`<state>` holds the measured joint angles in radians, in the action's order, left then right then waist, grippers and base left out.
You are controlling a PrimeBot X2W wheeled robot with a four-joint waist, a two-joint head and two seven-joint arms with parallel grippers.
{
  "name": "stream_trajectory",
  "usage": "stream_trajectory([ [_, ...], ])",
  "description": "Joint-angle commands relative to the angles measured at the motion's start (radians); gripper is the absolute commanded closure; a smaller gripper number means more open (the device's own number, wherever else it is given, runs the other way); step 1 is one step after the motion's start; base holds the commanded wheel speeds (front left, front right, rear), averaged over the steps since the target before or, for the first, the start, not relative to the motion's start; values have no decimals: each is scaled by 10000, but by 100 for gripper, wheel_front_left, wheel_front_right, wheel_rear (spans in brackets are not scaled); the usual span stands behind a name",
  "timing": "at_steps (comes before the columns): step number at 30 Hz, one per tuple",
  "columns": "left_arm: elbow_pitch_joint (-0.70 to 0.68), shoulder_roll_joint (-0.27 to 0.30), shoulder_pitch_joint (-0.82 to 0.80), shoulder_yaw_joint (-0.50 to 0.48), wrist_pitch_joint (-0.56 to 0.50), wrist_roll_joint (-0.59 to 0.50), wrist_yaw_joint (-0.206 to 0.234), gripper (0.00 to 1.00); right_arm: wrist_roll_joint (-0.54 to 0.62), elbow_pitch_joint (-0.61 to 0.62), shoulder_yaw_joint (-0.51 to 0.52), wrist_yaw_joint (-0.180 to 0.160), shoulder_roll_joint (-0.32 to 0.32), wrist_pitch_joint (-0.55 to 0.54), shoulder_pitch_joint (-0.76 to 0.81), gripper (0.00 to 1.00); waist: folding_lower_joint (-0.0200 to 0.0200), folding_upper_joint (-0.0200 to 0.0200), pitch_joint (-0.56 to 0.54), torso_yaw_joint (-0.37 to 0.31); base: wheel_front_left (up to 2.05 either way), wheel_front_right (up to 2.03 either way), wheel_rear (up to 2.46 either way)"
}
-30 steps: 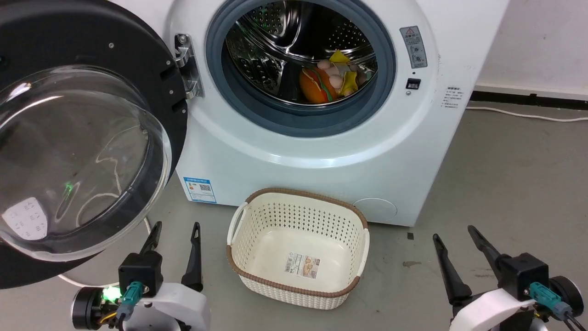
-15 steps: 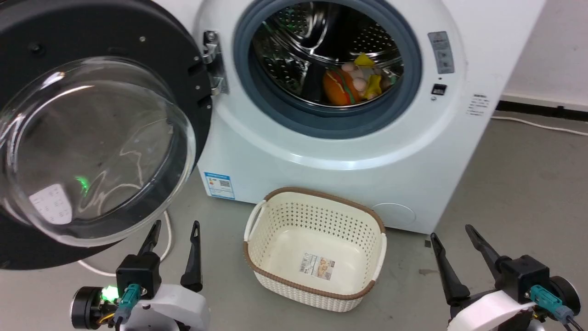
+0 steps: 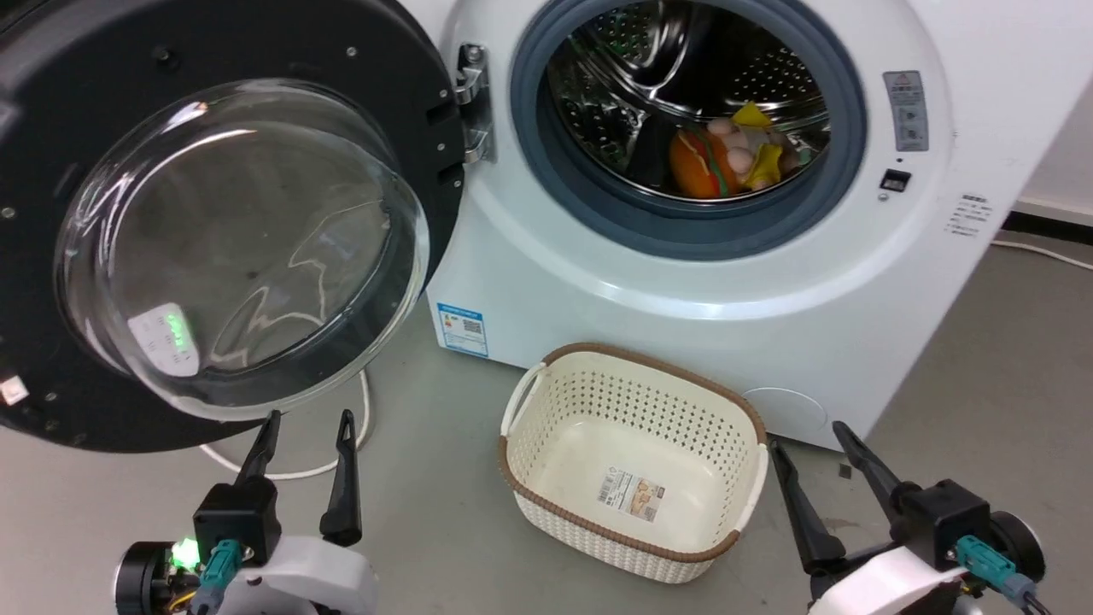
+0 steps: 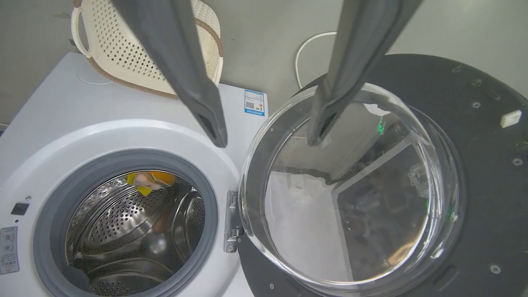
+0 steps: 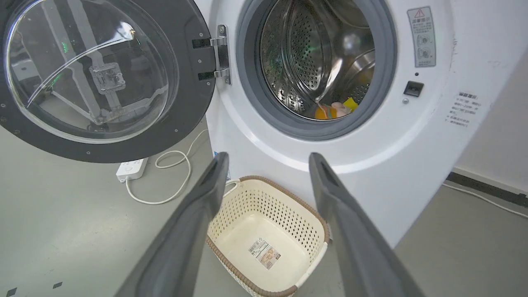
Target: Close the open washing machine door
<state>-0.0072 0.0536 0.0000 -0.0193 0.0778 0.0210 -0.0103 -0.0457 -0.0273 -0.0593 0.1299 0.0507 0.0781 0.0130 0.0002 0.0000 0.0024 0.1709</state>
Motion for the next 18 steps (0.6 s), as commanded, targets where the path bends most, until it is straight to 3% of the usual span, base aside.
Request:
stream_trajectory([
  [1,-61,28,132,-40,94,53,49,0,-87,-49,-59,3,-2,91,-98,0,-1,0,24,59,0,0,0],
  [18,-484,-8,508,-461,449,226,159,0,-301,-469,-906,4,-2,446,-512,0,-2,0,114,816,-1,-1,-1],
])
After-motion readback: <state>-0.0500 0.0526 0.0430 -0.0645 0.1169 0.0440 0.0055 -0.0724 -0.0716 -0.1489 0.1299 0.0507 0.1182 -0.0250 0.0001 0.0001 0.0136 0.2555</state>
